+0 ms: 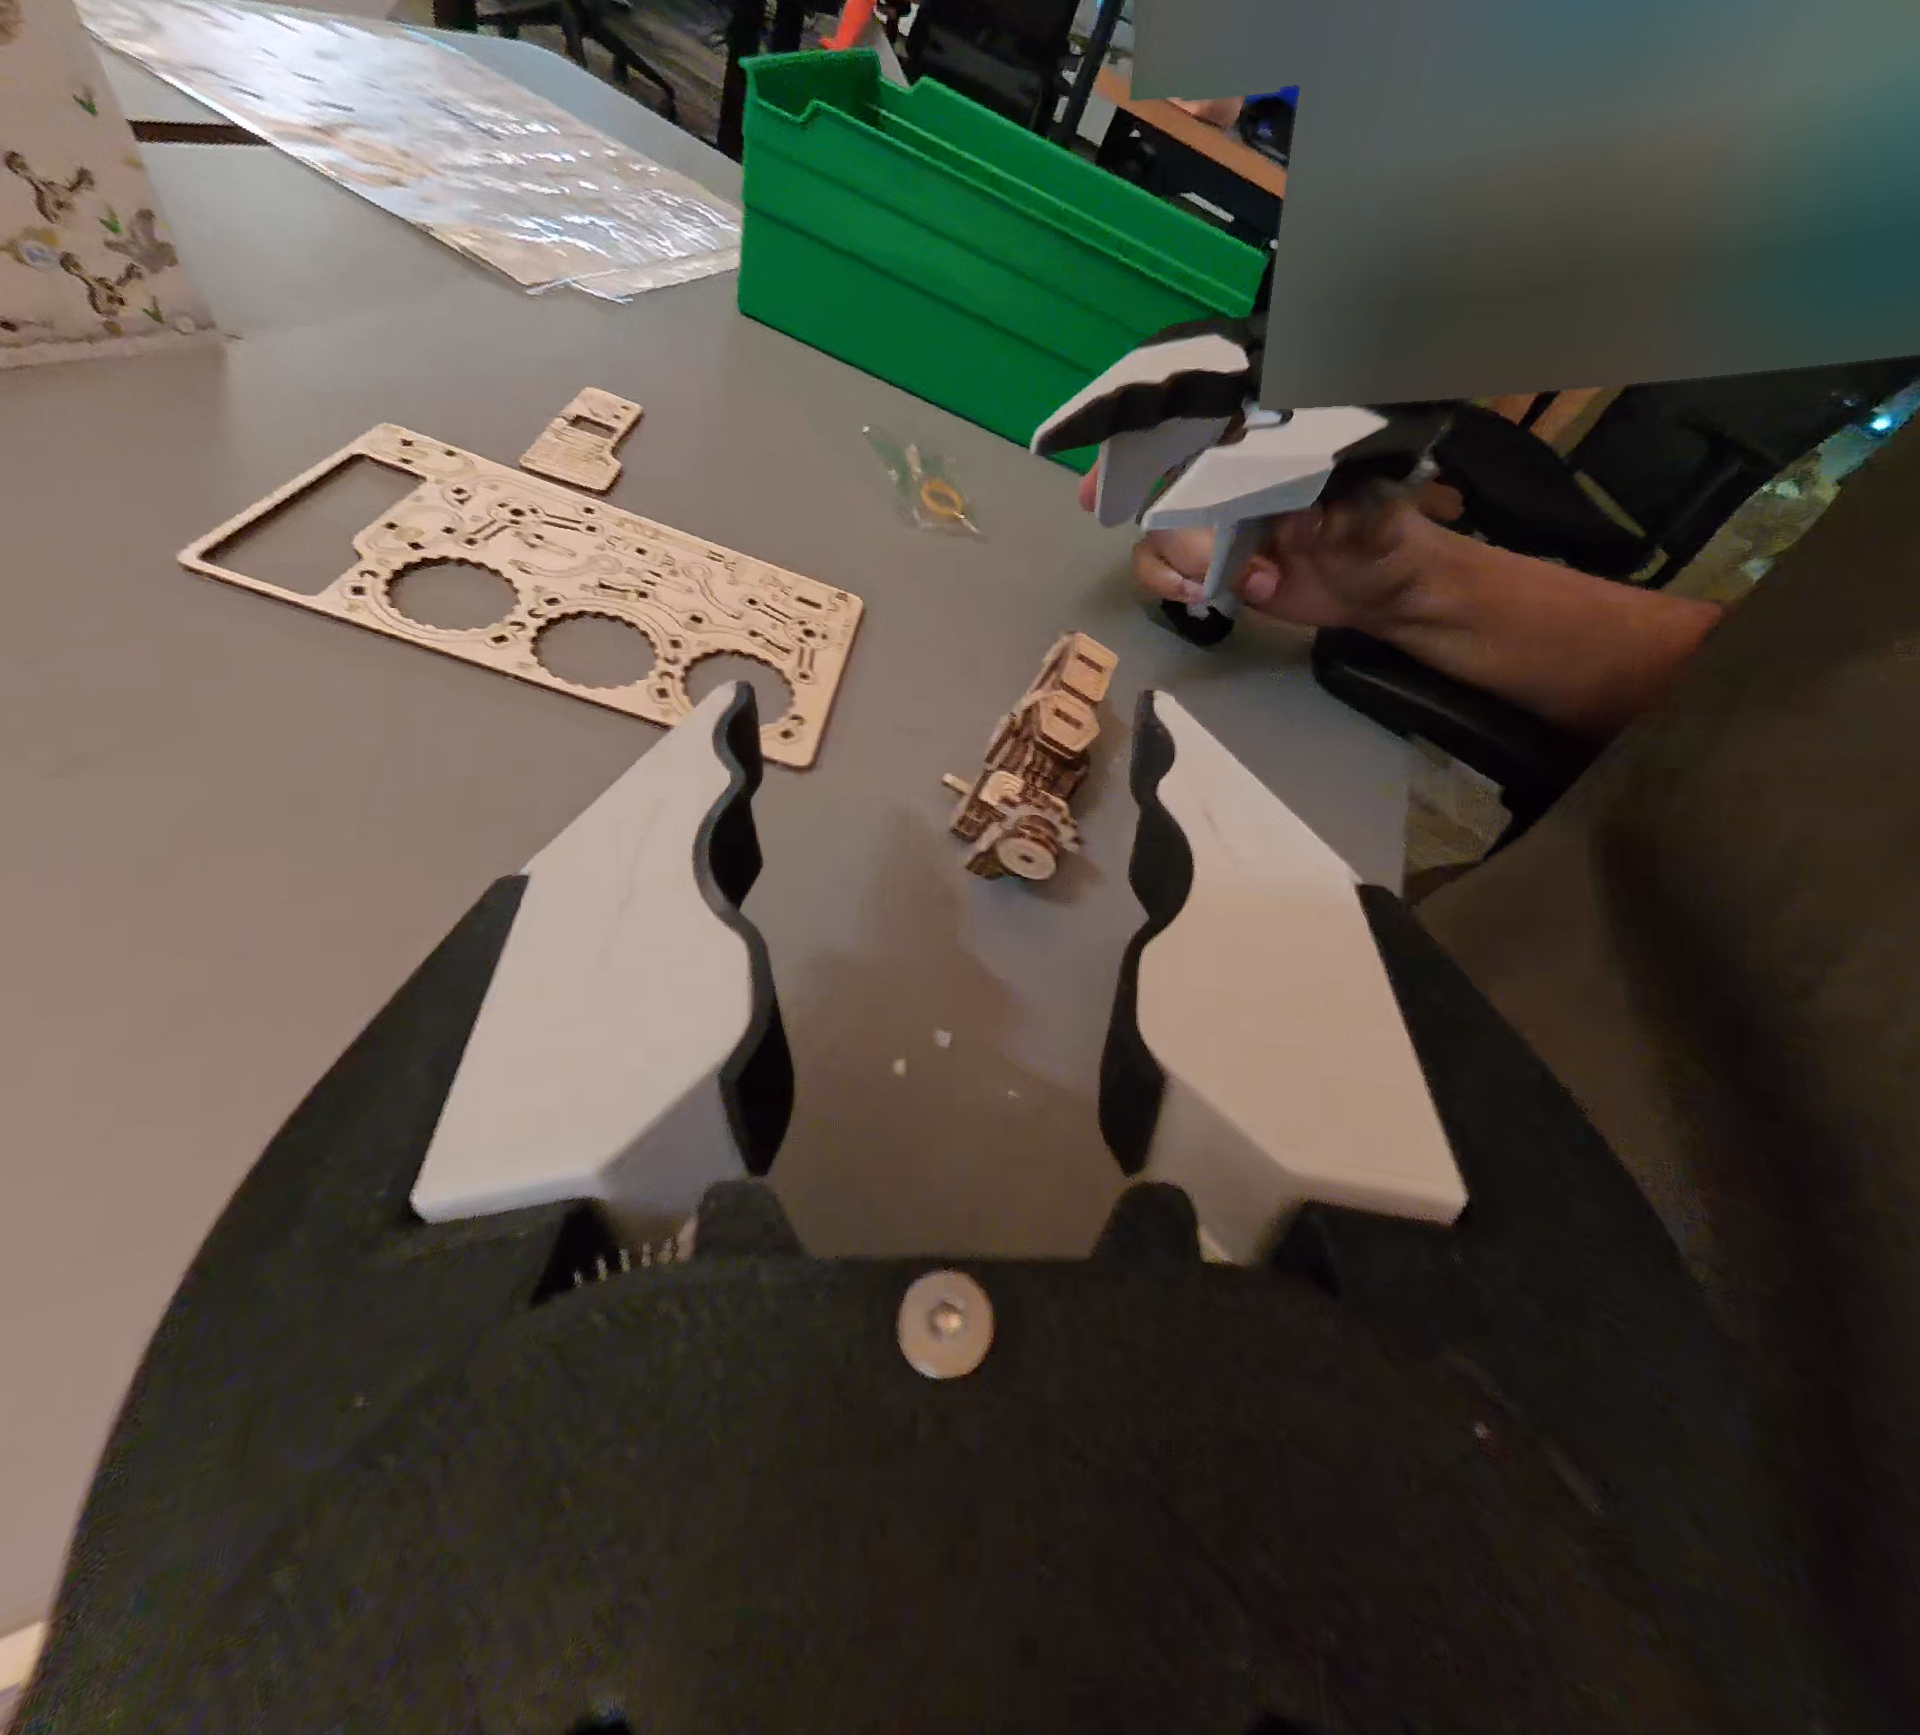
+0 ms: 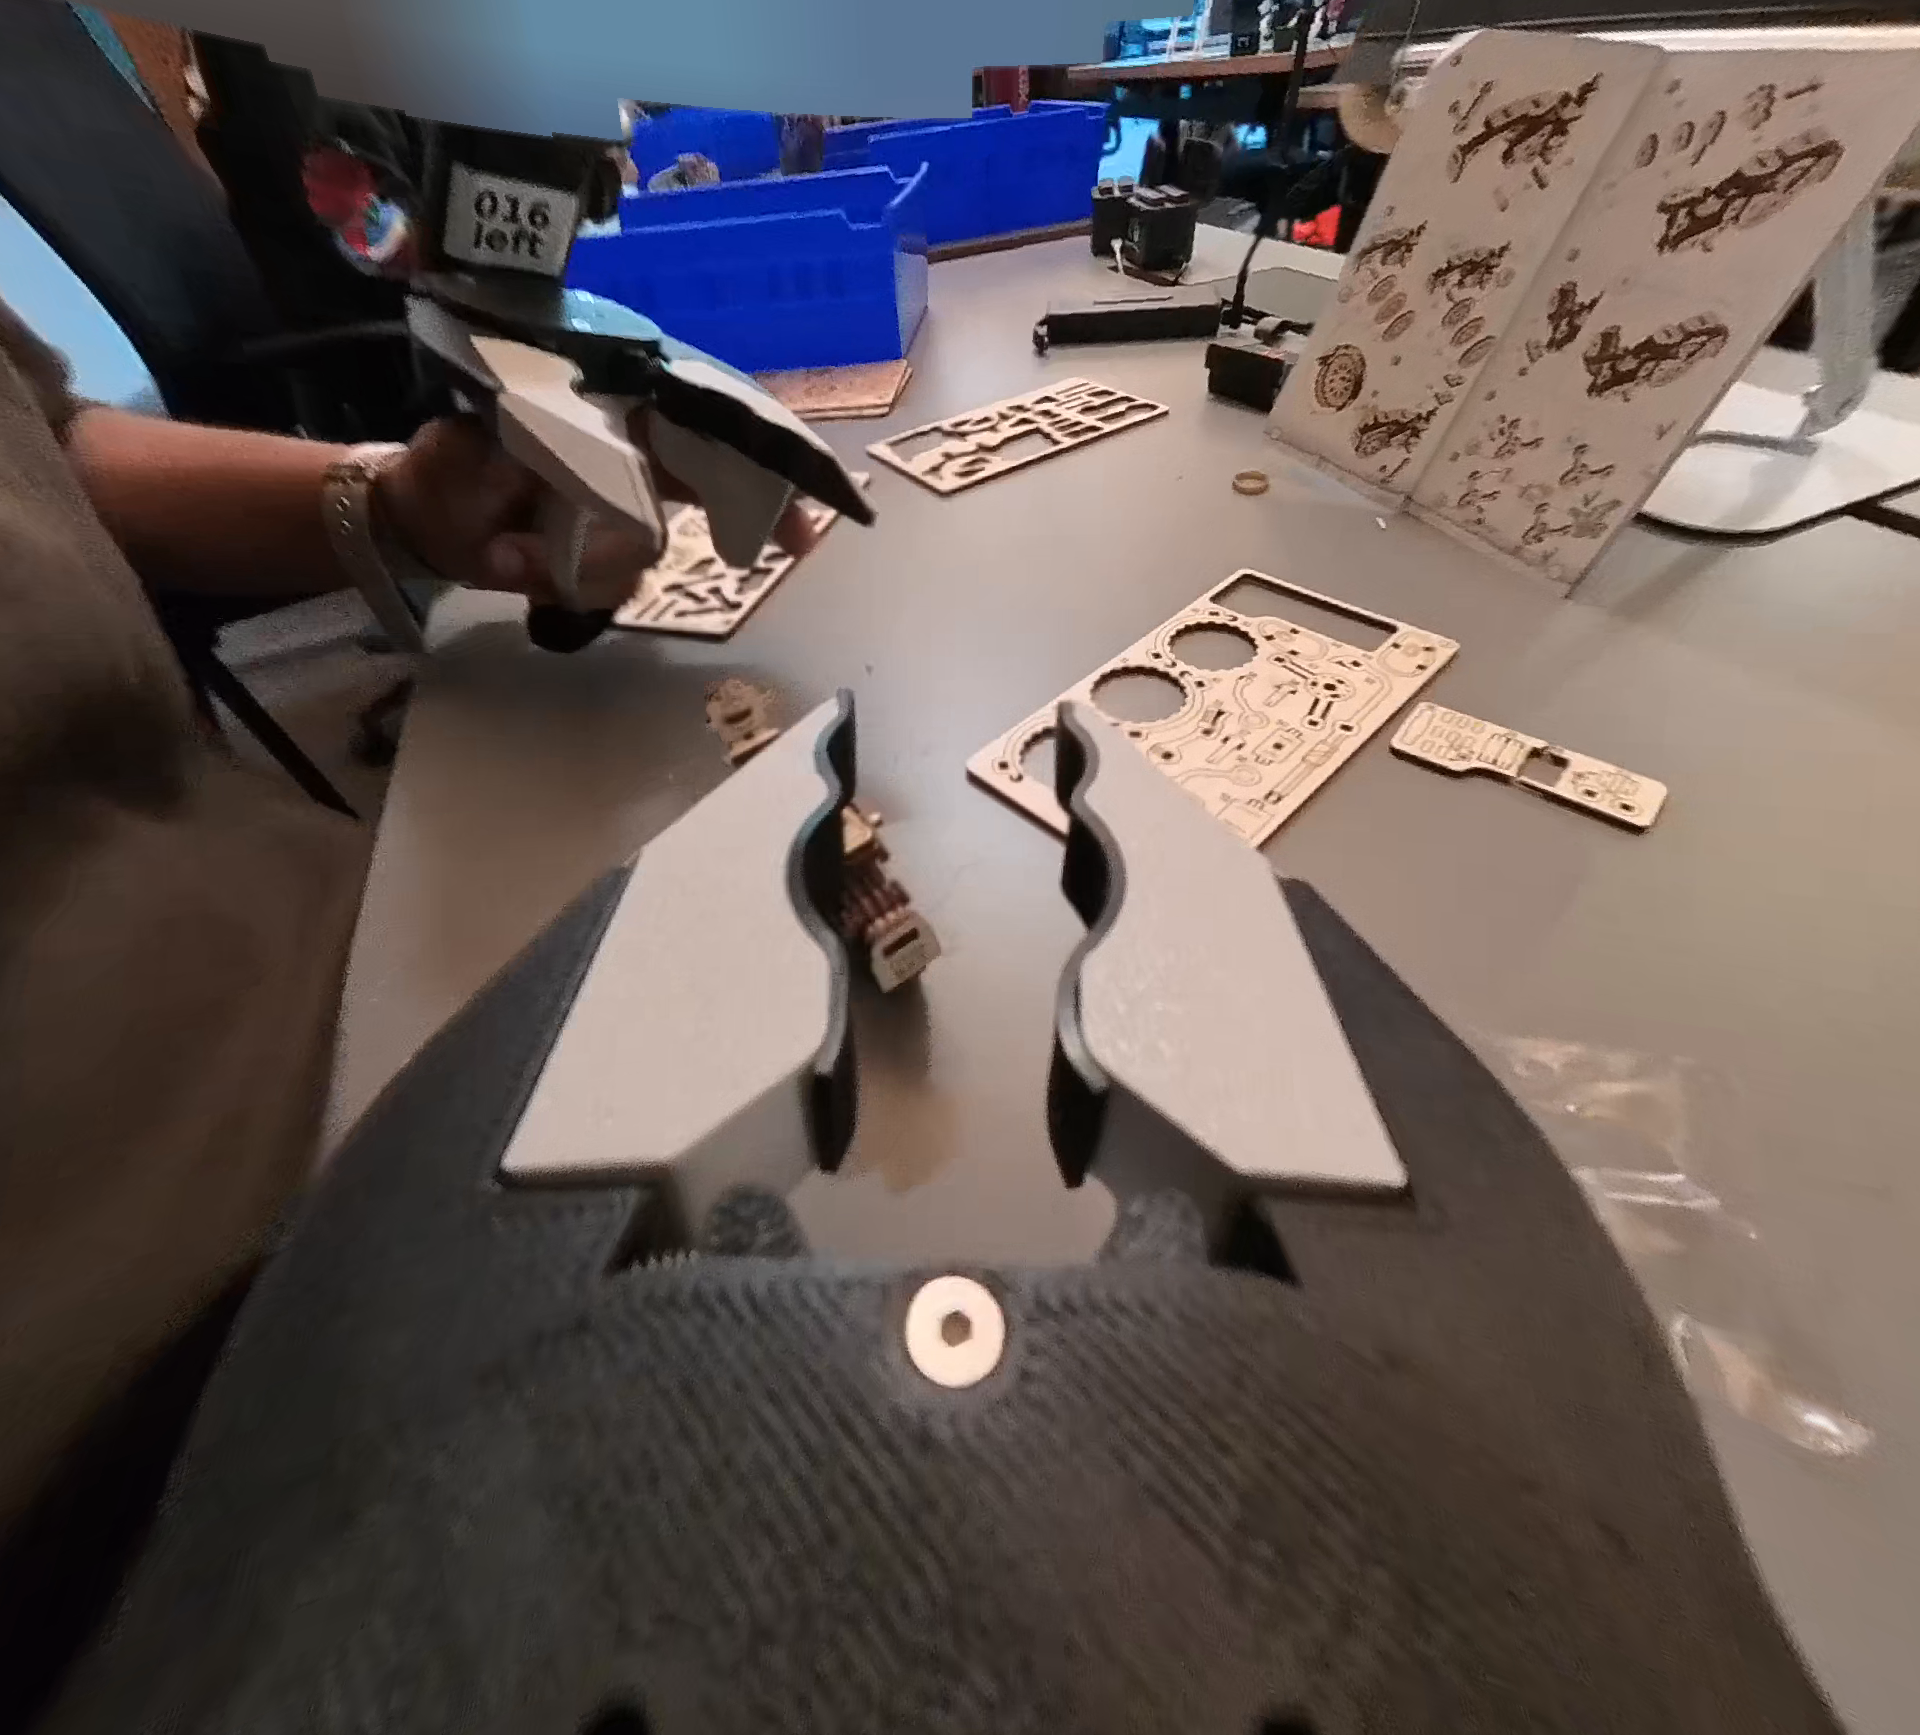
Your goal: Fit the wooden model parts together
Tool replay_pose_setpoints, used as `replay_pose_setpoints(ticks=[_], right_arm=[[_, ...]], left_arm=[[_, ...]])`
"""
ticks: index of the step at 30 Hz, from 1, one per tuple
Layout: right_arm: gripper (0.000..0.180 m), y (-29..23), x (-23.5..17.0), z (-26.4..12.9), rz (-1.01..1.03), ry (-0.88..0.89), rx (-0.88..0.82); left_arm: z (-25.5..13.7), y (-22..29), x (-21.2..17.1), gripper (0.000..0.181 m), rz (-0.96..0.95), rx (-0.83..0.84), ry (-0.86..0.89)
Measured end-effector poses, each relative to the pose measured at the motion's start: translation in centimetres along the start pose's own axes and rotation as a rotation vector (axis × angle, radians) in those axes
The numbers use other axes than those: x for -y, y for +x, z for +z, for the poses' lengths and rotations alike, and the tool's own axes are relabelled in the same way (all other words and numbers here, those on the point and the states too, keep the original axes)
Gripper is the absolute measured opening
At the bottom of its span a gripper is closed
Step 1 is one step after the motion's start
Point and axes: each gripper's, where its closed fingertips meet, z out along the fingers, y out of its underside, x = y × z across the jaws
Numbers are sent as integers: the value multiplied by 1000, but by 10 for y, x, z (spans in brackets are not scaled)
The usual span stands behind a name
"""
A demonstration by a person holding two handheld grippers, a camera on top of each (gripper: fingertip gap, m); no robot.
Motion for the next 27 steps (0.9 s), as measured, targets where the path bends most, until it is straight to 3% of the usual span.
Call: replay_pose_setpoints(ticks=[5,10,16,27], right_arm=[[37,4,14,3,102,50,113],[36,7,-1,5,-21,-56,68],[36,-15,12,3,52,17,110],[34,-16,6,13,32,-20,118]], left_arm=[[4,-16,10,74,46,51,11],[16,-19,20,73,8,2,37],[4,-14,25,72,-67,20,112],[2,-9,11,72,-86,-1,51]])
